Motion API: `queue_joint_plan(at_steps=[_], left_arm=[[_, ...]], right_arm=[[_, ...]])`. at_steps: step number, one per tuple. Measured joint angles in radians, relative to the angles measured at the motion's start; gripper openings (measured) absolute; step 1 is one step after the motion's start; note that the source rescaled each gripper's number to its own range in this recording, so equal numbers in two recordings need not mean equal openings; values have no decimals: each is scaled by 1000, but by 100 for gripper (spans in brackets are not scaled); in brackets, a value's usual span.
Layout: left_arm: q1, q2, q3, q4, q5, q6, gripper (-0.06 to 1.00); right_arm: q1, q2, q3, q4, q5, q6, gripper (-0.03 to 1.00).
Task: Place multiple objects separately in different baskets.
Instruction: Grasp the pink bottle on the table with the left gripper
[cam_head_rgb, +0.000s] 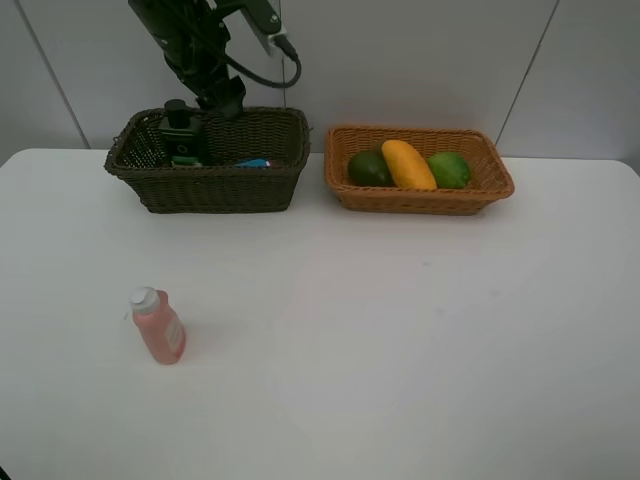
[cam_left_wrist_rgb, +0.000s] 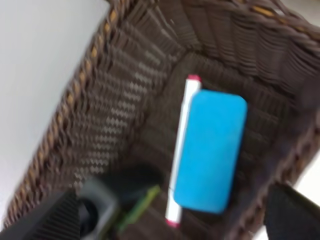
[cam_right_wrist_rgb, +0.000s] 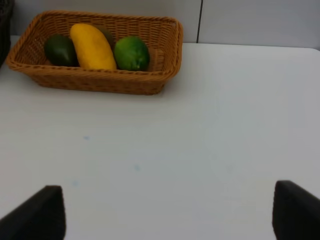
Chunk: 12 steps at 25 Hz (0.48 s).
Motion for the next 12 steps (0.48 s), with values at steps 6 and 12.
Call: queue_joint_plan(at_steps=[6, 12], left_arm=[[0, -148, 165, -9, 31, -214, 97], [0, -269, 300, -23, 134, -449, 97]], right_arm=[[0, 0, 0, 0, 0, 0, 99], [0, 0, 0, 0, 0, 0, 99]])
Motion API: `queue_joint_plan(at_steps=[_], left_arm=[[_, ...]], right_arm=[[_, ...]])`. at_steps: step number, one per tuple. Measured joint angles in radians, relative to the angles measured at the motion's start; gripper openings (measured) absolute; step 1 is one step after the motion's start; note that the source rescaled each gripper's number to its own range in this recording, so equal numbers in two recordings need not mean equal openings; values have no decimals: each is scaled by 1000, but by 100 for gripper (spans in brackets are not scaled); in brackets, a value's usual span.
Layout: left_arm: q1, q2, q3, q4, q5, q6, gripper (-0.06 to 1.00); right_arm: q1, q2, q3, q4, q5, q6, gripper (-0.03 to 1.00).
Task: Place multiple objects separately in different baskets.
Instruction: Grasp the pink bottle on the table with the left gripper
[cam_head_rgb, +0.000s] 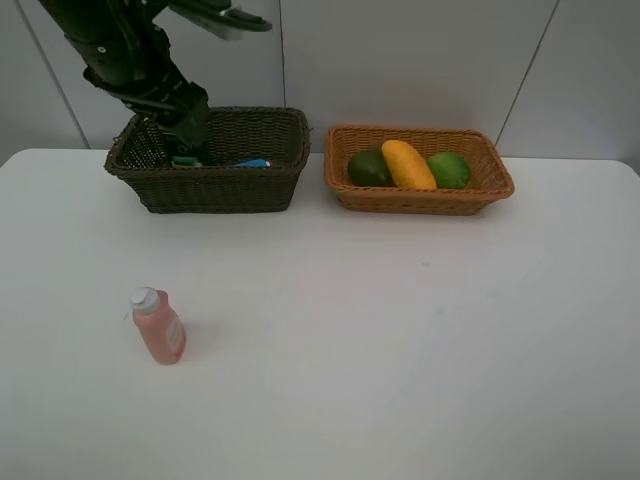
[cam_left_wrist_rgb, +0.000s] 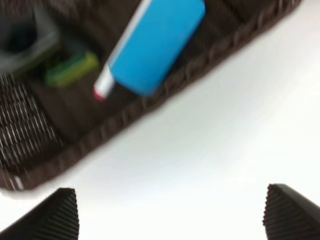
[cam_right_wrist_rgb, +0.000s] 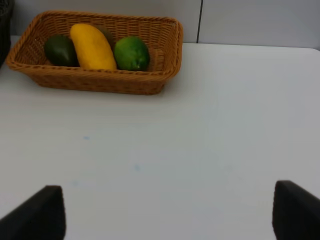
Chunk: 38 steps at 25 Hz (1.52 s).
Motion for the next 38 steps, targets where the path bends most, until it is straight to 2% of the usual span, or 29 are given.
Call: queue_joint_plan(at_steps=[10, 15, 18, 23, 30, 38], left_arm=[[-17, -89, 154, -156, 168, -192, 97], [-61, -89, 212, -174, 175, -302, 97], [-69, -89, 251, -196, 175, -319, 97], [-69, -89, 319, -207, 148, -322, 97], [-69, -90, 423, -214, 48, -322, 97], [-69, -62, 475, -220, -43, -322, 97]], right_arm=[[0, 0, 0, 0, 0, 0, 99], [0, 0, 0, 0, 0, 0, 99], [0, 0, 0, 0, 0, 0, 99], [0, 0, 0, 0, 0, 0, 99], [0, 0, 0, 0, 0, 0, 99], [0, 0, 0, 0, 0, 0, 99]])
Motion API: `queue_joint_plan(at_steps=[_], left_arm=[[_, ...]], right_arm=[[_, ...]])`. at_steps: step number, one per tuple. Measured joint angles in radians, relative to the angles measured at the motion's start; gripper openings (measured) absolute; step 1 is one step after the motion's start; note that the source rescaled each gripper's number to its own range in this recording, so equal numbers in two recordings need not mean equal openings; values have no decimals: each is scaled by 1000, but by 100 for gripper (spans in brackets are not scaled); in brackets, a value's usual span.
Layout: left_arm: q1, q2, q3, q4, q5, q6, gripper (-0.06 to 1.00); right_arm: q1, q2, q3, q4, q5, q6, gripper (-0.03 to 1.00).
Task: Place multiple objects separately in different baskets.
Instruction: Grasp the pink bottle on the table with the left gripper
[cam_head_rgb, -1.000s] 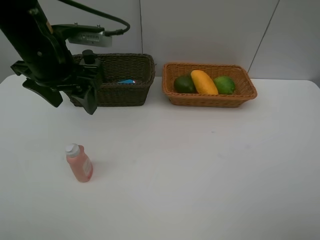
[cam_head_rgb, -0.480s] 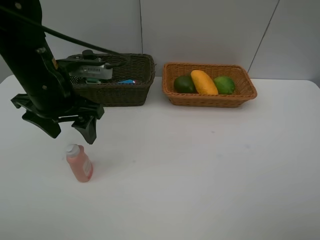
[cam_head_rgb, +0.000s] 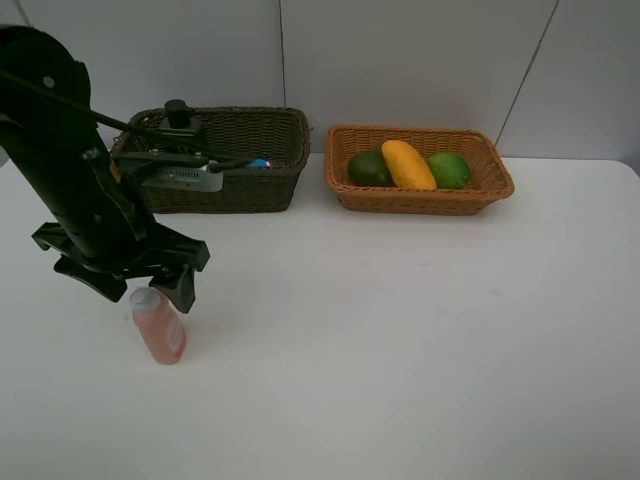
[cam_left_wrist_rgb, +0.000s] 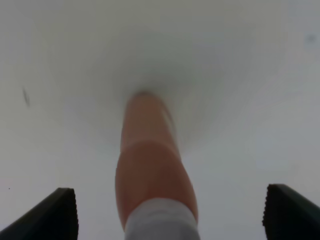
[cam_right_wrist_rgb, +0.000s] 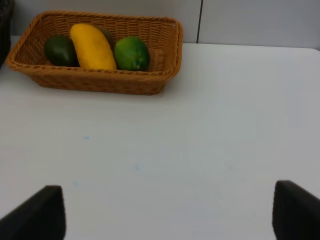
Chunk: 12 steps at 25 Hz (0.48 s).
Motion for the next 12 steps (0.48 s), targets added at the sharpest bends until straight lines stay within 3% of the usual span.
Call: queue_joint_plan(at_steps=[12], left_arm=[[0, 125, 3, -9, -57, 0, 97]], right_arm=[[0, 0, 0, 0, 0, 0, 99]])
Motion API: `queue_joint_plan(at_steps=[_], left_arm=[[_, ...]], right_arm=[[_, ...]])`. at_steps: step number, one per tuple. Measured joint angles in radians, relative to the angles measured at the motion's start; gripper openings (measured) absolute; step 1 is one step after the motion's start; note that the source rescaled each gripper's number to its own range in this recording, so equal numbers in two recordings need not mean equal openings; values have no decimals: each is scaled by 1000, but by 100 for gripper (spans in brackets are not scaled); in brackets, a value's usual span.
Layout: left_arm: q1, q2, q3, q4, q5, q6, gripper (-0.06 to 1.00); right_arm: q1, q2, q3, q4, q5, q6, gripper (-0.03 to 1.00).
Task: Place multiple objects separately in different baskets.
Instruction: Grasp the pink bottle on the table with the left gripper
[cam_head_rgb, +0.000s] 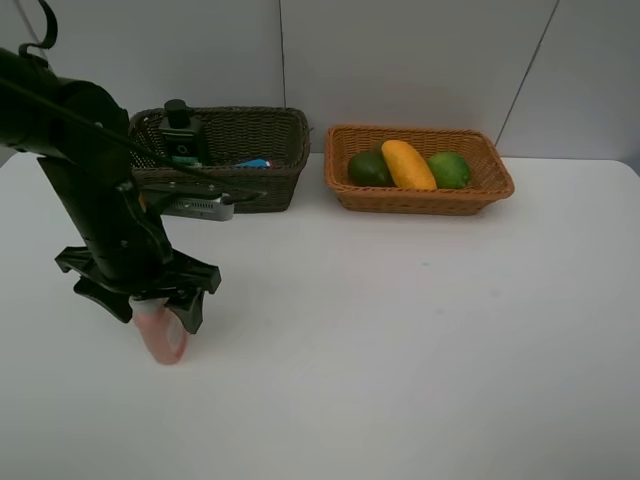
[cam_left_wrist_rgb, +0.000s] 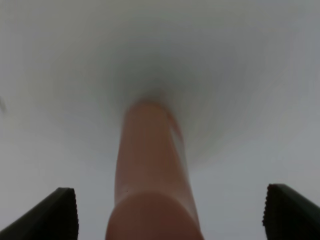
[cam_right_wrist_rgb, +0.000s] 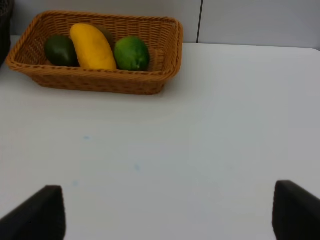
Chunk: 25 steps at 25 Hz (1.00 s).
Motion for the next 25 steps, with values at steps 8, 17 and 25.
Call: queue_joint_plan(at_steps=[8, 17, 25], left_arm=[[0, 9, 0, -8, -23, 0, 70], [0, 10, 0, -32, -24, 0, 29], [0, 10, 0, -34, -25, 0, 29]], right_arm=[[0, 0, 0, 0, 0, 0, 99], [0, 0, 0, 0, 0, 0, 99], [0, 0, 0, 0, 0, 0, 99]])
